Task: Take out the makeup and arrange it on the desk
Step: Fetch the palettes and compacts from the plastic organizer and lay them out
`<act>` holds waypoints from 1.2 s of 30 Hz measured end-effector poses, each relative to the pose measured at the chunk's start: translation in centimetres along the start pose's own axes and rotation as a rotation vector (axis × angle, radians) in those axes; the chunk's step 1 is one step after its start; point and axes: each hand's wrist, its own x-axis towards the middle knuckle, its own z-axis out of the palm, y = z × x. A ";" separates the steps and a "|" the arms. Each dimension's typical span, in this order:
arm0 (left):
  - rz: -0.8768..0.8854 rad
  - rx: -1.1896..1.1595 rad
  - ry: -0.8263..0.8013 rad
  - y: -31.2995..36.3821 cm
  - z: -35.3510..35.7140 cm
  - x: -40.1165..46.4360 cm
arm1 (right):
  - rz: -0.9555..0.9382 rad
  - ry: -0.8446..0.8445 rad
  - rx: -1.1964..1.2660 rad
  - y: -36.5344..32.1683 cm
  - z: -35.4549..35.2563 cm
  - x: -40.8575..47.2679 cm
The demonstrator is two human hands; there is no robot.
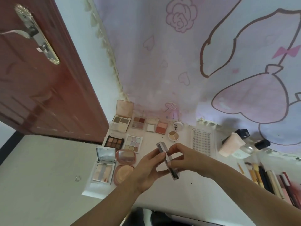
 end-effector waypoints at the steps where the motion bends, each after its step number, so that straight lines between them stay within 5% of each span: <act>1: -0.005 -0.006 0.009 -0.3 -0.2 -0.1 | 0.004 -0.010 0.020 0.3 0.0 0.2; 9: -0.058 -0.175 0.054 -1.0 -1.6 -0.4 | 0.074 -0.181 0.261 1.7 -3.6 1.4; 14: -0.092 -0.368 0.299 -3.1 -2.6 1.0 | 0.022 0.075 -0.138 1.7 -4.6 6.0; 19: -0.174 -0.512 0.578 -3.0 -1.9 3.9 | -0.137 0.157 -0.604 0.0 -4.1 10.6; 27: -0.159 -0.525 0.708 -1.3 -1.3 6.2 | -0.219 0.161 -0.741 -1.2 -4.3 13.9; 36: -0.117 -0.579 0.672 -0.9 -1.5 6.8 | -0.307 0.174 -0.759 -0.6 -3.5 14.3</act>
